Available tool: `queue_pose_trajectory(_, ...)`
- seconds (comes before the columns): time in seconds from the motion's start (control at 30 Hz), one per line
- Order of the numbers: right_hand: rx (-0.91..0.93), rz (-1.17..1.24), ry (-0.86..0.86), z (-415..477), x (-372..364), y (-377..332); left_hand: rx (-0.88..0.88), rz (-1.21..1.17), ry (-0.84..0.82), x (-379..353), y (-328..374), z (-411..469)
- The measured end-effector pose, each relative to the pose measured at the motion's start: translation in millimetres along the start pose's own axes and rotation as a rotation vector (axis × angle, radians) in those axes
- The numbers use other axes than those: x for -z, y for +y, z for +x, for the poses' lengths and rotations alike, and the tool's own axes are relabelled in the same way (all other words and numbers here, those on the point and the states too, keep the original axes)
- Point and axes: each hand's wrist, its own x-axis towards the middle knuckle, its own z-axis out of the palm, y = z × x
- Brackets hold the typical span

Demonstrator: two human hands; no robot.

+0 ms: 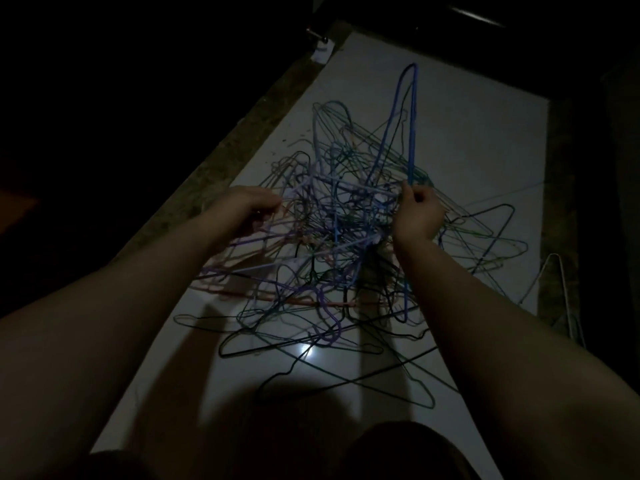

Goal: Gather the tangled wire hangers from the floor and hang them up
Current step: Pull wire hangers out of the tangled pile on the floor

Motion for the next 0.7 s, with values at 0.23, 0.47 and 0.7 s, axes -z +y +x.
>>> queue_pose_trajectory(0.23,-0.059,-0.15,-0.063,1.6,5.7,-21.6,-0.068,0.069,0.05,8.2,10.7,-5.2)
queue_pose_trajectory(0.47,0.006,-0.384,0.002,-12.6,30.6,-12.5,-0.19,-0.033,0.157,1.2,26.7,-1.1)
queue_pose_trajectory(0.7,-0.149,-0.53,-0.035,-26.6,51.9,-0.4,-0.309,-0.085,0.068,-8.7,31.3,-7.2)
